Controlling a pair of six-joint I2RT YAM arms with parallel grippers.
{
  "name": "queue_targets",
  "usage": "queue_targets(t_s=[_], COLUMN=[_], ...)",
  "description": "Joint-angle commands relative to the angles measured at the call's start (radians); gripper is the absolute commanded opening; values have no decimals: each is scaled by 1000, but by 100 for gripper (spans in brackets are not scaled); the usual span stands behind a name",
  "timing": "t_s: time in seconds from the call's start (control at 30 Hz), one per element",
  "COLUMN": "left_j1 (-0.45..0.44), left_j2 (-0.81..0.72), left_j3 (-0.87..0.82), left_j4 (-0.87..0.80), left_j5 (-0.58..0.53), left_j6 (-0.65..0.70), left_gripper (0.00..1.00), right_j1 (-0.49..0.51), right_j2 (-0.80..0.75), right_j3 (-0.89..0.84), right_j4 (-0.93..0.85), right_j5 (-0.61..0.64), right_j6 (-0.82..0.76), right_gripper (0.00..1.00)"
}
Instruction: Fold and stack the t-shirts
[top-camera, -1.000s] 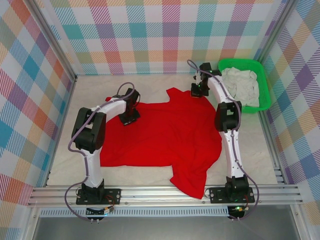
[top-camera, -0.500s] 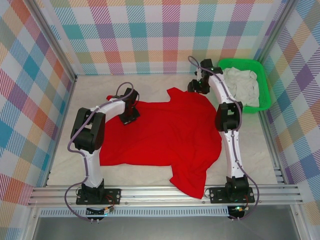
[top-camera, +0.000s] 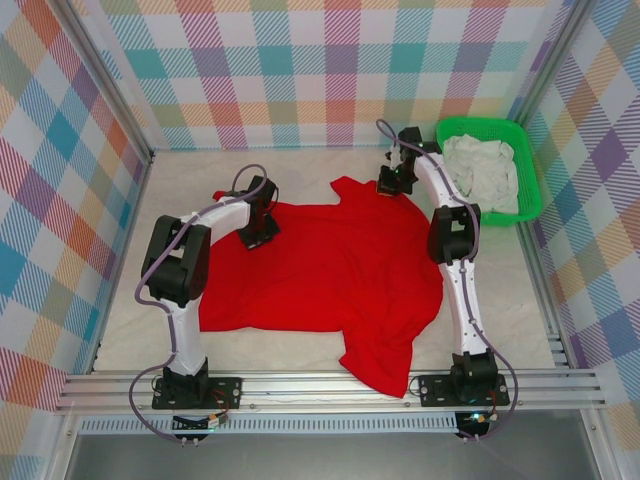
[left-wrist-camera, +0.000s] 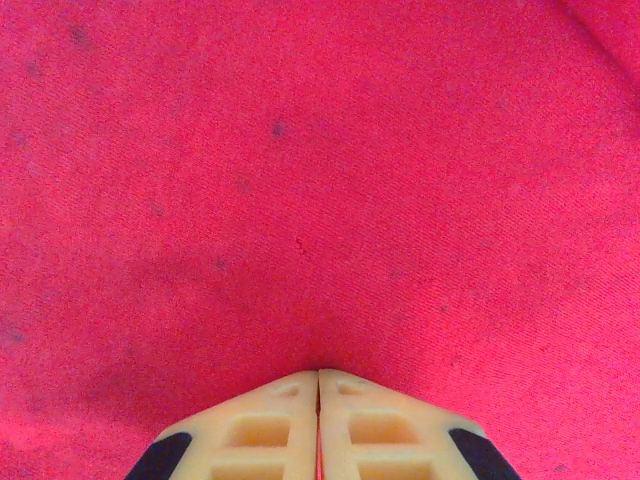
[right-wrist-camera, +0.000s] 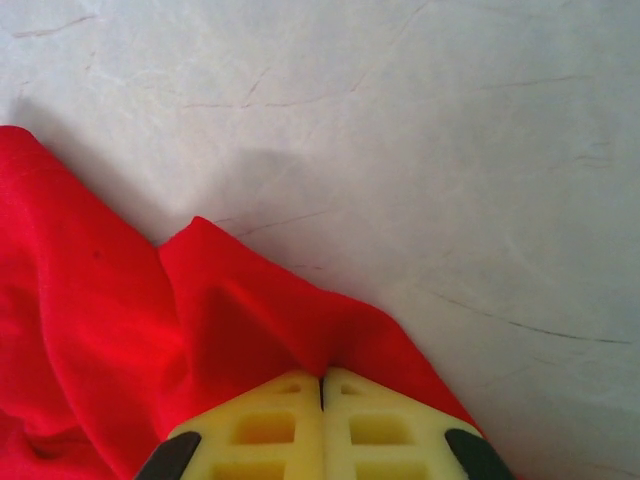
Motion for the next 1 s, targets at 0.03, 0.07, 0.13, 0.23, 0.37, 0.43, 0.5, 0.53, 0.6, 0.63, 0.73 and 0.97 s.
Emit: queue_targets(t_s=[0.03, 0.07, 0.13, 0.23, 0.37, 0.43, 0.5, 0.53, 0.6, 0.63, 0.73, 0.97], left_j1=[14, 15, 15, 15, 15, 15, 17, 16, 18, 18, 19, 20], left_j2=[108, 110, 112, 118, 120, 121, 122, 124, 124, 123, 125, 131], left_j3=[-64, -64, -65, -65, -67, -69, -70, -70, -70, -72, -70, -71], left_j4=[-14, -14, -12, -11, -11, -10, -10, -10, -9, -9, -9, -4], left_j5=[13, 12, 13, 14, 11, 11, 11, 11, 11, 11, 11, 13], left_j6=[-12, -12, -11, -12, -11, -11, -11, -10, -10, -10, -9, -10], left_gripper=[8, 8, 8, 8, 8, 8, 8, 8, 8, 8, 8, 8], right_j1=[11, 11, 11, 11, 13, 16, 18, 18, 21, 25, 45, 175], right_j2=[-109, -145, -214, -305, -406, -455, -506, -533, -589, -621, -715, -898], right_j3=[-100, -126, -167, -221, -312, -381, -462, -512, -614, -684, -880, -1293], right_j4=[-2, 11, 34, 58, 90, 113, 142, 160, 198, 225, 314, 484], right_j5=[-54, -57, -61, -75, -91, -101, -111, -117, -131, -141, -197, -219], right_j6=[18, 16, 16, 16, 21, 24, 31, 38, 52, 62, 92, 158], right_gripper=[0, 0, 0, 0, 0, 0, 0, 0, 0, 0, 0, 0])
